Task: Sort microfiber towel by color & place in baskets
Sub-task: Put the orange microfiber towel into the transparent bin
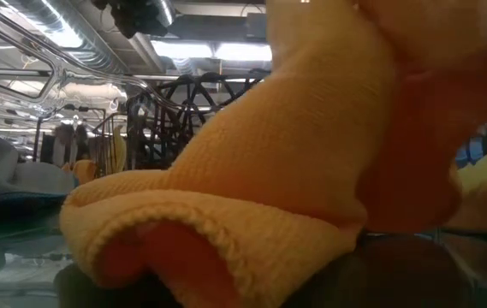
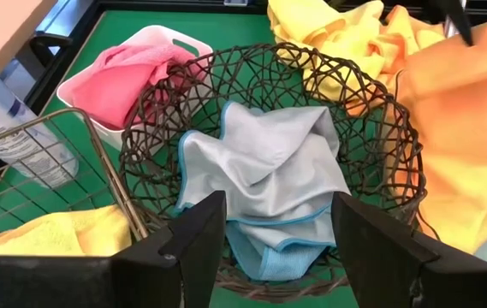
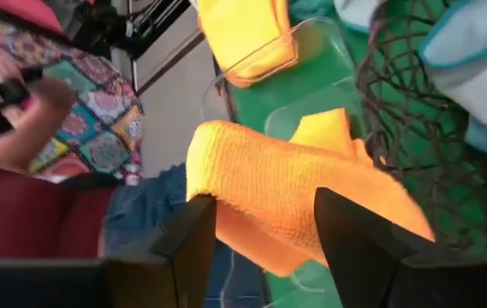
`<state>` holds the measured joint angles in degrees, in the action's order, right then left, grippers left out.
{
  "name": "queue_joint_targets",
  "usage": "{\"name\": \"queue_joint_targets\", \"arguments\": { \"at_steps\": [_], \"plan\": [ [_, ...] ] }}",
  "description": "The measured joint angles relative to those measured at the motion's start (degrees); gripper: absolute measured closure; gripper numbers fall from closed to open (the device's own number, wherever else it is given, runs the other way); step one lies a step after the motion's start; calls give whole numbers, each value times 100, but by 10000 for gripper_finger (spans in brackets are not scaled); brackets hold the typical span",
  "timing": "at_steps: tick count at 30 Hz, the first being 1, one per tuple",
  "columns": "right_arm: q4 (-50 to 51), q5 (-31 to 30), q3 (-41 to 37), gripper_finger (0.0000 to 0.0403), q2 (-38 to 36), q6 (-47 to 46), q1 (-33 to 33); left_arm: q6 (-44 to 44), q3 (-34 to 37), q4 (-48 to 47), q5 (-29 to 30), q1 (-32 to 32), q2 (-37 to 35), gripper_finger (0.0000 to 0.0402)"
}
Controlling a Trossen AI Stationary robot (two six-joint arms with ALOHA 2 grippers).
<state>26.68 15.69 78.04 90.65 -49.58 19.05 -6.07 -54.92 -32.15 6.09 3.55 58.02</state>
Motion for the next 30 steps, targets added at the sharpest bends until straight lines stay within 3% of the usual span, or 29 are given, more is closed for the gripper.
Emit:
{"name": "queue_joint_targets", "arguments": {
  "at_steps": [9,13,16,20,25,30],
  "plan": [
    [447,803,0,207,-2,-1108,64,-4,0,-223,0,0,0,196],
    [853,747,0,207,-2,-1481,41,-152,0,-269,0,1,0,196],
    [972,297,0,207,-2,-1592,-25,-152,0,-316,0,0,0,196],
    [926,154,0,207,-2,-1611,-43,-149,0,-314,0,0,0,196],
    [895,530,0,207,37,-1182,-26,-138,0,-314,0,0,2,196],
    [896,537,2,207,37,-815,-35,-240,0,-533,-2,2,2,196]
  ]
}}
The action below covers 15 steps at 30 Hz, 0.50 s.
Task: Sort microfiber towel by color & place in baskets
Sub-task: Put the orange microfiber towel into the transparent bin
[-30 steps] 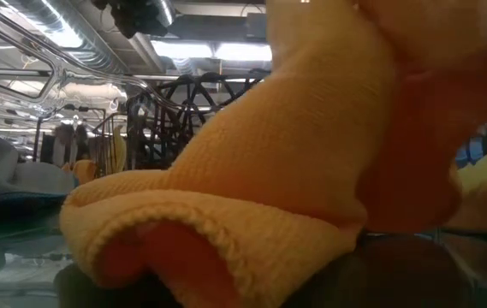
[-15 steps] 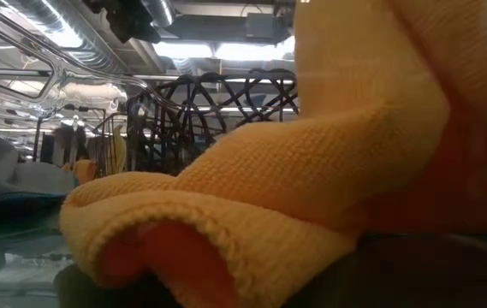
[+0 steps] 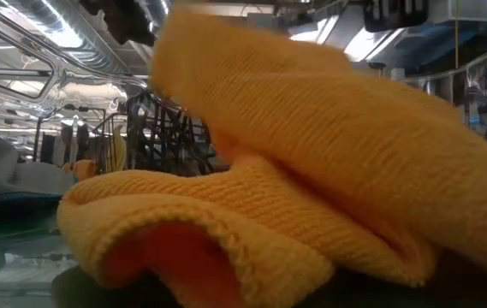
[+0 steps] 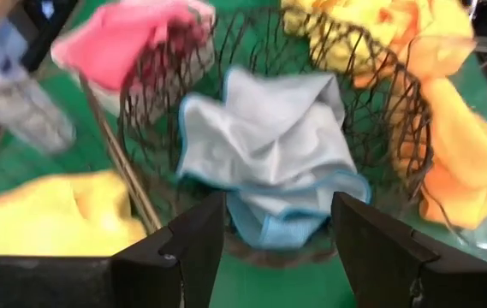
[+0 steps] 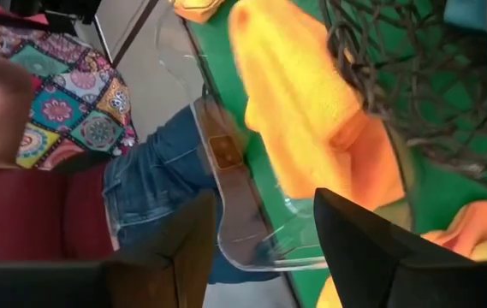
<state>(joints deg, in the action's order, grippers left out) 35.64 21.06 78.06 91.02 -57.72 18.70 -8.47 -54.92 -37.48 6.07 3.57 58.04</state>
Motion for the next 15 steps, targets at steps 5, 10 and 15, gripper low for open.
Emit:
{"name": "queue_joint_targets", "arguments": {
  "at_steps": [5,10,15],
  "plan": [
    [20,0,0,207,0,540,0,-310,0,-642,2,-1,0,196],
    [15,80,0,207,-58,956,0,-667,0,-1379,158,0,2,196],
    [19,-208,0,207,-500,1454,2,-1101,0,-2037,456,0,7,196]
  ]
}}
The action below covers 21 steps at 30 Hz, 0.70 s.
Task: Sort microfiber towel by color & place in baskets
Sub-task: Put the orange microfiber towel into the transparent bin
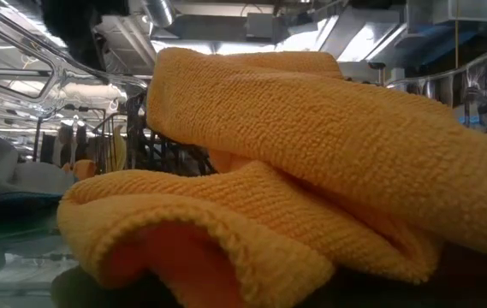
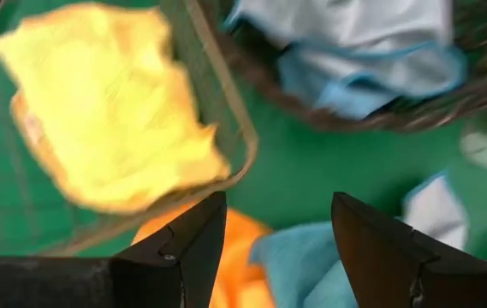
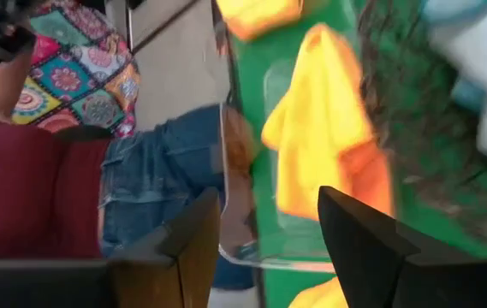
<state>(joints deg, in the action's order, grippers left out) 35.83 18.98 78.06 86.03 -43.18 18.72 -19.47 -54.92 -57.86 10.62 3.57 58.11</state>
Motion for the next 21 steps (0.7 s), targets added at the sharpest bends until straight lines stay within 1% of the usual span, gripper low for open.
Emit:
{"name": "queue_joint_targets", "arguments": {
  "at_steps": [4,7,10,13,18,21],
  "plan": [
    [237,-502,0,207,-443,349,0,-336,0,-512,271,-2,0,196],
    [631,-1026,0,207,-778,664,0,-639,183,-614,389,-2,-2,196],
    [1134,-1566,0,207,-1042,1055,-2,-873,558,-617,387,-2,-1,196],
    [1612,-1996,0,207,-1276,1254,-2,-1097,1036,-602,388,-7,-2,196],
    [2173,-2441,0,207,-1557,1505,-2,-1648,1758,-569,441,-7,-4,196],
    [2302,-2664,0,207,-1673,1541,-1,-1849,2137,-333,547,-7,-4,196]
  ]
}}
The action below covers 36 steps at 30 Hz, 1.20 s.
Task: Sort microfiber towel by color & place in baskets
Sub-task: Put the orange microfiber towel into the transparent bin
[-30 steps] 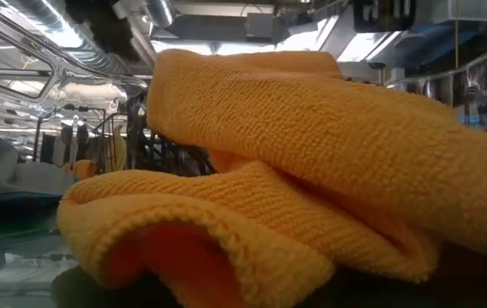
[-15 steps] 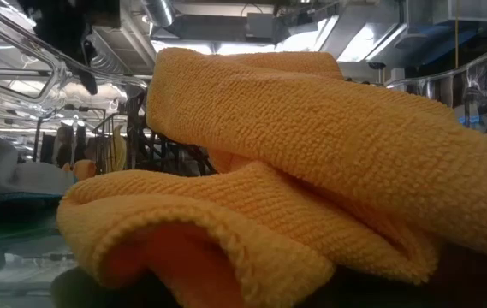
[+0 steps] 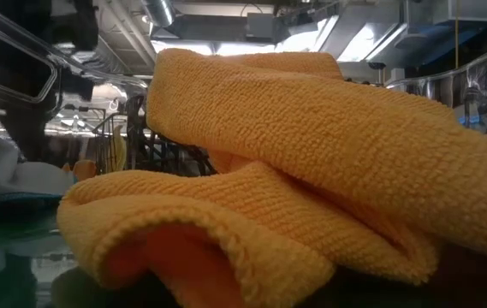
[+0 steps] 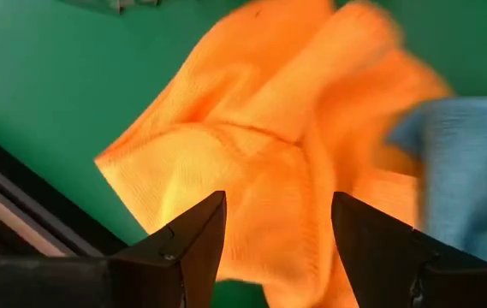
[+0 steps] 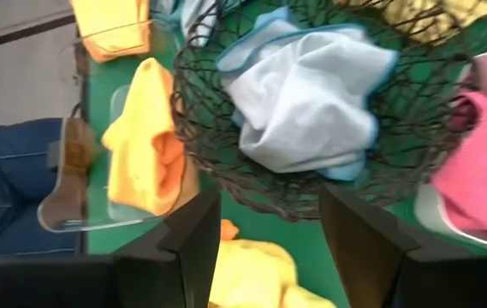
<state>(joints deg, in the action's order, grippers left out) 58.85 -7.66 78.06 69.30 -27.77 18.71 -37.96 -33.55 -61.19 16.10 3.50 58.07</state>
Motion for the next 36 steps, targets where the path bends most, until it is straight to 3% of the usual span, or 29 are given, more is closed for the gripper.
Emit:
{"name": "queue_joint_targets", "arguments": {
  "at_steps": [8,14,20,27,36],
  "plan": [
    [115,-231,-36,207,-37,565,-1,-159,644,1057,319,-11,11,196],
    [112,-222,-507,207,-157,716,0,-316,1158,1648,284,-11,11,199],
    [-136,-319,-1034,207,-581,543,-1,-879,1291,1772,100,-11,-11,258],
    [-822,-438,-1753,207,-1064,574,-1,-931,919,1785,-101,-11,6,387],
    [-1651,-438,-2834,207,-1508,437,-1,-323,-378,926,-253,-11,-16,396]
  ]
}}
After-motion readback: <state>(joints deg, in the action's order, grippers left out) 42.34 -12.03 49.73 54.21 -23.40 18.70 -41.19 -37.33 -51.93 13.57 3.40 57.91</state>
